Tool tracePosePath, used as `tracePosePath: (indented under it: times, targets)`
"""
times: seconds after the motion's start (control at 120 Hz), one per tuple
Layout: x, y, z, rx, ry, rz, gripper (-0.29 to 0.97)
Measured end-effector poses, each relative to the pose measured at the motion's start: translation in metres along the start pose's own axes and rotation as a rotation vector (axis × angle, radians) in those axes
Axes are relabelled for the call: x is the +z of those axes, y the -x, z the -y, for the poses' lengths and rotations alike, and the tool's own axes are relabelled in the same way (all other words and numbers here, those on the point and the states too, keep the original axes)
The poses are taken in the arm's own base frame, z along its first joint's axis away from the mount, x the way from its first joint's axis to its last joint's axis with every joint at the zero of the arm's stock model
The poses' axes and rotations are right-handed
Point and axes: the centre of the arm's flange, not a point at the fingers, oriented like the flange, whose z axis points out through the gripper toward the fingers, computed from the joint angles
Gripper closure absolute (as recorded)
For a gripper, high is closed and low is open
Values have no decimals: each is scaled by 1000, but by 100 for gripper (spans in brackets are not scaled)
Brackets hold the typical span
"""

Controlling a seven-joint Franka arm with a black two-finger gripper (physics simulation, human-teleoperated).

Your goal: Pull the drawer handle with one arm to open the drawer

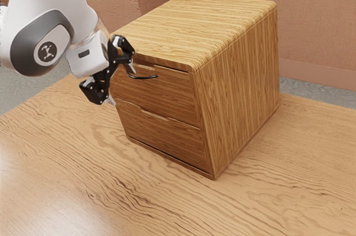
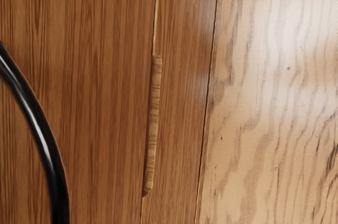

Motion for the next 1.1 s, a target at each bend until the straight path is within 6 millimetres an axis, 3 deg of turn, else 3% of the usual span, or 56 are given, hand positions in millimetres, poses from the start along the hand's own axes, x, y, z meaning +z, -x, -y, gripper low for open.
tracePosePath:
  times: [0.567, 0.7, 0.775, 0.833, 0.867, 0.875, 0.9, 0.933, 0.967, 1.017, 1.058, 1.1]
  targets:
    - [13, -12, -5, 29, 35, -7, -1]
    - [6, -5, -32, 21, 47, -2, 0]
    - [-9, 14, -77, -11, 38, 8, 5]
    - [-27, 46, -143, -75, 7, 8, 1]
    - [-43, 71, -174, -130, -23, 15, 11]
    - [-51, 76, -180, -146, -37, 14, 25]
    - [-78, 89, -194, -189, -80, 12, 23]
    - [-139, 92, -201, -260, -150, 11, 19]
    - [-200, 70, -206, -310, -200, 12, 16]
    - [-264, -4, -216, -302, -248, 41, 12]
    - [-290, -58, -225, -296, -254, 66, 10]
    - [-291, -91, -220, -312, -210, 87, 8]
